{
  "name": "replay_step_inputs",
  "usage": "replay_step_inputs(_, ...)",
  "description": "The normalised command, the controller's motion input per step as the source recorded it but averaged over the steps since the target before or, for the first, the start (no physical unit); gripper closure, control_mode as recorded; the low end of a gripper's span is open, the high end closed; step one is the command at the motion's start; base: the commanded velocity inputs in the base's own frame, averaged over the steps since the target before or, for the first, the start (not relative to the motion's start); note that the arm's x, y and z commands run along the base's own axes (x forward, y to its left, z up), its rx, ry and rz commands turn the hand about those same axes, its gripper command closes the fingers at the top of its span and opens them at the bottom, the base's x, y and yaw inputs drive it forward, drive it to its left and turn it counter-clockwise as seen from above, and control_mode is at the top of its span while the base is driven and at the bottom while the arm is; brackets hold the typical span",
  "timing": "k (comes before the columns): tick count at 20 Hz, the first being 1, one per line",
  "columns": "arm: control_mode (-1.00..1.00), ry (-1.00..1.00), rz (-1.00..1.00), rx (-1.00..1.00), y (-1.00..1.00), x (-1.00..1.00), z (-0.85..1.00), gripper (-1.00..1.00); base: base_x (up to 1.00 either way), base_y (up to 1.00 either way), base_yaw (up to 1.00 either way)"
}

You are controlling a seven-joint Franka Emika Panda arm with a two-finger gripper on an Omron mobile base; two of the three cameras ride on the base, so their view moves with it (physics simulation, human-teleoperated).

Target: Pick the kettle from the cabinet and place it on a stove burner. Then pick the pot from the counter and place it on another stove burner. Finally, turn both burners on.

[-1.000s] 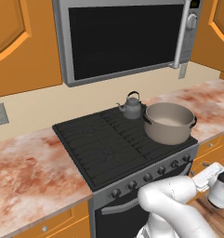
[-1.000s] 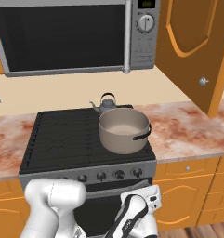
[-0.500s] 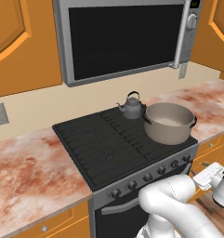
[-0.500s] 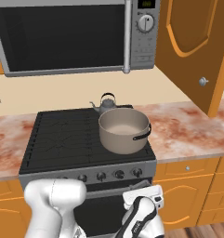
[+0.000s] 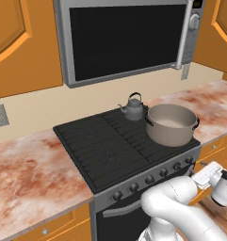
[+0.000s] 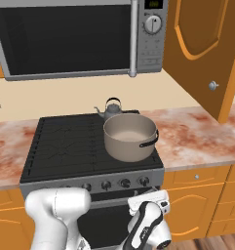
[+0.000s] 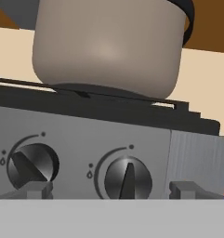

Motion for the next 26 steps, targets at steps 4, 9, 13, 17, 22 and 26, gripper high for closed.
replay_step_inputs(4, -1.00, 0.00, 0.00, 0.00, 0.09, 0.13, 0.00, -1.00, 0.00, 0.00, 0.00)
replay_step_inputs(9, -1.00, 0.00, 0.00, 0.00, 0.00, 0.12, 0.01, -1.00, 0.00, 0.00, 0.00)
replay_step_inputs(13, -1.00, 0.00, 0.00, 0.00, 0.00, 0.08, 0.05, -1.00, 0.00, 0.00, 0.00)
replay_step_inputs(17, -1.00, 0.00, 0.00, 0.00, 0.00, 0.09, 0.03, -1.00, 0.00, 0.00, 0.00)
replay_step_inputs(22, -1.00, 0.00, 0.00, 0.00, 0.00, 0.11, 0.00, -1.00, 0.00, 0.00, 0.00)
replay_step_inputs(26, -1.00, 0.00, 0.00, 0.01, 0.00, 0.15, 0.00, -1.00, 0.00, 0.00, 0.00)
